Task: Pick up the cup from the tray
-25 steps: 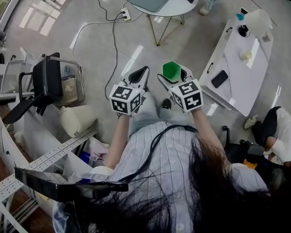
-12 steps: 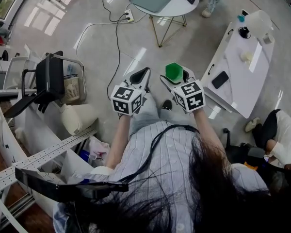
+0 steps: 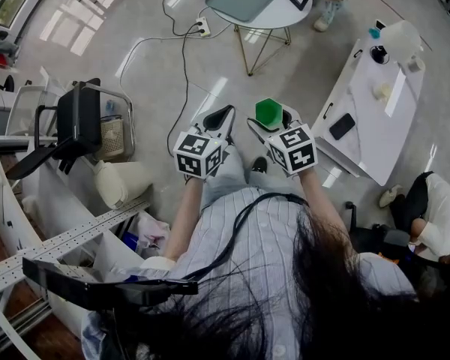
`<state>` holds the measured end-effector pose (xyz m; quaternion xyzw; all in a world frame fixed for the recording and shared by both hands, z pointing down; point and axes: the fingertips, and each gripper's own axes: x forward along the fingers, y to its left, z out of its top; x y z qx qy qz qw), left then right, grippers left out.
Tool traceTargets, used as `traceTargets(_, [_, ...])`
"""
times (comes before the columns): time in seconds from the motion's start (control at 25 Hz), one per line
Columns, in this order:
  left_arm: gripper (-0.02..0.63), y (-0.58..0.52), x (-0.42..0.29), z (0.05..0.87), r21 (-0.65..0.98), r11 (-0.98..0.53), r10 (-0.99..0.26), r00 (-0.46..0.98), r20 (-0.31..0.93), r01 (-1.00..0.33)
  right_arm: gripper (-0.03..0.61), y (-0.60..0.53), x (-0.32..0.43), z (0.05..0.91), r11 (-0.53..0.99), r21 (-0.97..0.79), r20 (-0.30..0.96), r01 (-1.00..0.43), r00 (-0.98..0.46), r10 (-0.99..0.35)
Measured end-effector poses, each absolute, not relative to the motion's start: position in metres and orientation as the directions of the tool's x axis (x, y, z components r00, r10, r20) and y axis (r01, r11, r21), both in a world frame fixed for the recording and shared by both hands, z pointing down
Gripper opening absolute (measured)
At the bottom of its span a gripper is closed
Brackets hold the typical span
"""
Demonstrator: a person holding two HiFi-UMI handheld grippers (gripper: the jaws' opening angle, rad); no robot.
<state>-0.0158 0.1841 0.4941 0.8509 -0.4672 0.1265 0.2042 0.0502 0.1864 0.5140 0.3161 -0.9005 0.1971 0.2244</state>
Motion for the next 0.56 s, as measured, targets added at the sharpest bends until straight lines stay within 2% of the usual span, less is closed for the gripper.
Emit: traceTargets(0.56, [0.017, 0.195, -0.04, 0.5, 0.246, -0.449, -0.758, 0.512, 0.404, -0.859, 0.318, 0.19, 0.027, 0.518, 0.737, -0.221, 0.536, -0.639, -0.711, -0.455])
